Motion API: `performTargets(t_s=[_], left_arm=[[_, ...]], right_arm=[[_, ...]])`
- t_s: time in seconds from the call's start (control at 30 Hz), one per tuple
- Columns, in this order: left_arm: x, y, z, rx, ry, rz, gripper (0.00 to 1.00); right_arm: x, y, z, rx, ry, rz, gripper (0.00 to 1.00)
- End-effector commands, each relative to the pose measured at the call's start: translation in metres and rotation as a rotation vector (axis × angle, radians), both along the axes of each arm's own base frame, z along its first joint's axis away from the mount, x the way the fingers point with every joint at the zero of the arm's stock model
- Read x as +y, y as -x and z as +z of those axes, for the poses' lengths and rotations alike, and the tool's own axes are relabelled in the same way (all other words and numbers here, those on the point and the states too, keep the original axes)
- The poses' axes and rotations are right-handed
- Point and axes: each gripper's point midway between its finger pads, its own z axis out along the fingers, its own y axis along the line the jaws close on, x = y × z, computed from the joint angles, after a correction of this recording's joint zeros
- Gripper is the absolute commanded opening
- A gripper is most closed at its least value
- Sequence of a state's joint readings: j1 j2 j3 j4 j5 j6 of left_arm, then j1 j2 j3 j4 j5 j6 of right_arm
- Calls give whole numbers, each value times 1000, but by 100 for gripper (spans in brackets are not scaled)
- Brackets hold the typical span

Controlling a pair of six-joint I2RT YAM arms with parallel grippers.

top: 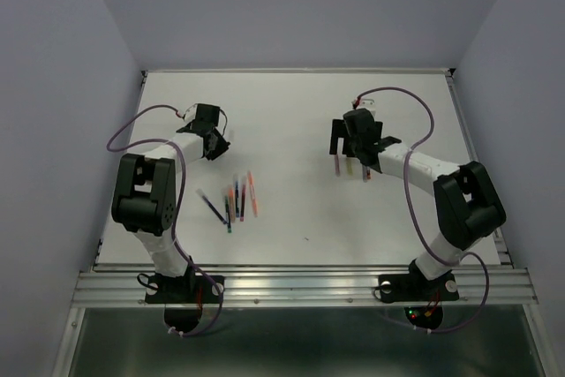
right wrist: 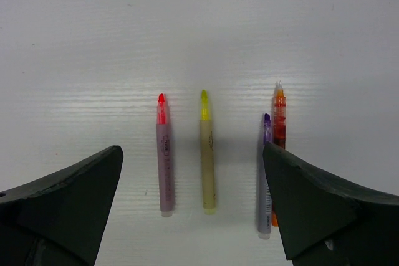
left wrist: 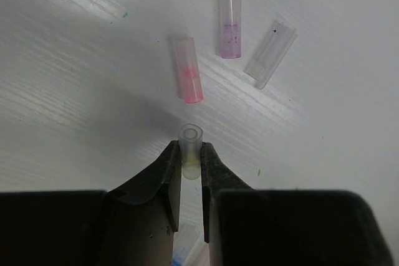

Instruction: Open the pen caps

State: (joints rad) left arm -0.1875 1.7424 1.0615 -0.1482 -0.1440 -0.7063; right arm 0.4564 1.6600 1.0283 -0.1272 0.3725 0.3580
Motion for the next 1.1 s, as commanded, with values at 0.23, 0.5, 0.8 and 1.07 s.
performTargets(t_s=[0.23, 0.5, 0.8, 1.07], left_arm=[[2, -11, 1, -5, 4, 20, 34], [-1, -11, 15, -34, 22, 7, 53], [-16, -2, 71, -153, 68, -68, 80], [-15, 7, 140, -313, 67, -86, 99]], right_arm=[[16, -3, 52, -100, -90, 98, 100], [27, 8, 53, -82, -117, 190, 100], [84, 47, 52, -45, -94, 367, 100], [174, 98, 31, 16, -97, 543, 100]])
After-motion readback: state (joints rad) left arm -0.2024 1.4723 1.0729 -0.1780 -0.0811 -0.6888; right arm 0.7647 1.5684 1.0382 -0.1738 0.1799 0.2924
